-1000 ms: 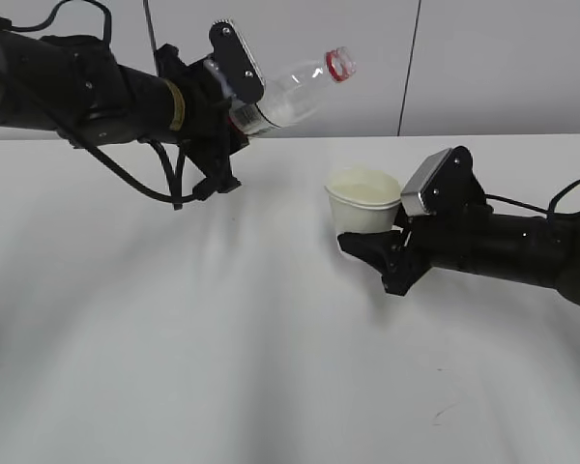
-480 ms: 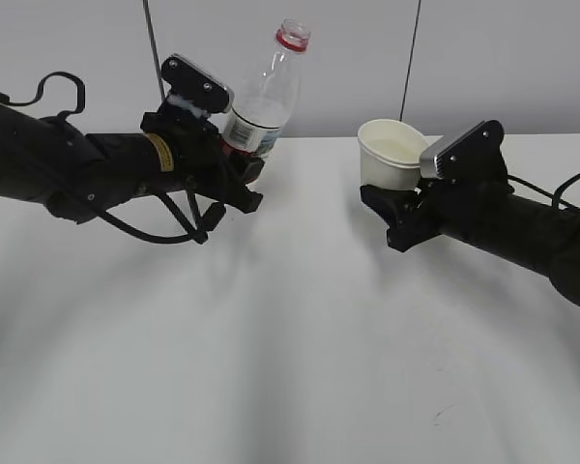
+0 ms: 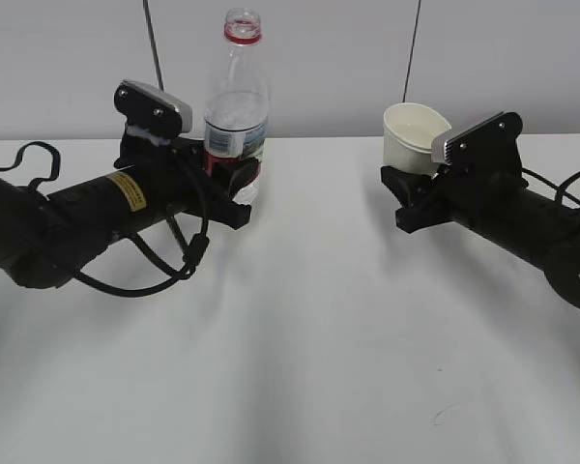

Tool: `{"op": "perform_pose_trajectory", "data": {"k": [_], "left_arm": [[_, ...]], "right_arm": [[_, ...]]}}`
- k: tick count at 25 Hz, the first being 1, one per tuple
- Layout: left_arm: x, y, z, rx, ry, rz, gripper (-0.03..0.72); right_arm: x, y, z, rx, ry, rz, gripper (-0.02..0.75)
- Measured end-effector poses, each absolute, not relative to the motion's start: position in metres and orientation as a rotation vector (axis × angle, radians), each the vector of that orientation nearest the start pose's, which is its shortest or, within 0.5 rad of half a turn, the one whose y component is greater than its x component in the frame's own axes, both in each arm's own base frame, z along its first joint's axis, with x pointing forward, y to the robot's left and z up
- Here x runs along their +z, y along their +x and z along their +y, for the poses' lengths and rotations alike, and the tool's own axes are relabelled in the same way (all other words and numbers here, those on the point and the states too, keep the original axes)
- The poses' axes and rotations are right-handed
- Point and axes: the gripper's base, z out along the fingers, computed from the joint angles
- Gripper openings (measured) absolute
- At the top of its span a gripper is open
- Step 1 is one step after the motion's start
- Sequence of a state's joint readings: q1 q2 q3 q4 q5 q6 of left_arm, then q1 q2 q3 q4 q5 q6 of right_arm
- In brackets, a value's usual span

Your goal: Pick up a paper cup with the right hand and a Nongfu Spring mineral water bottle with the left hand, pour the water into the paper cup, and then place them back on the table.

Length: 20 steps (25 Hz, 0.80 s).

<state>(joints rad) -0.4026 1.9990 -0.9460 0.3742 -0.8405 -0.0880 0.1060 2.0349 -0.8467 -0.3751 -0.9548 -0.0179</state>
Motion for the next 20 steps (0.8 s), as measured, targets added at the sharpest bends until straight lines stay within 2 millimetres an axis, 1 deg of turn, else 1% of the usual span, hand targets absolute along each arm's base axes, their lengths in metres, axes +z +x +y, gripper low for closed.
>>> {"op": "perform_pose_trajectory", "data": {"k": [5,7,10,14,20], "left_arm": [[0.147,0.347,-0.169,-0.434,0.651,1.596,0.323],[0.143,0.342,-0.167,-0.449,0.646,1.599,0.323],[0.138,0.336,-0.167,-0.486,0.639,1.619,0.323],[0.127,0.334,-0.169,-0.547,0.636,1.633,0.323],[0.112,0.325,-0.182,-0.651,0.7,1.599,0.323]], "right_arm": [[0.115,0.382,0.067,0.172,-0.483,1.658,0.451],[0.108,0.385,0.067,0.179,-0.481,1.659,0.451],[0.104,0.391,0.068,0.178,-0.481,1.654,0.451],[0.099,0.399,0.069,0.176,-0.479,1.651,0.451],[0.084,0.411,0.07,0.173,-0.483,1.668,0.451]]}}
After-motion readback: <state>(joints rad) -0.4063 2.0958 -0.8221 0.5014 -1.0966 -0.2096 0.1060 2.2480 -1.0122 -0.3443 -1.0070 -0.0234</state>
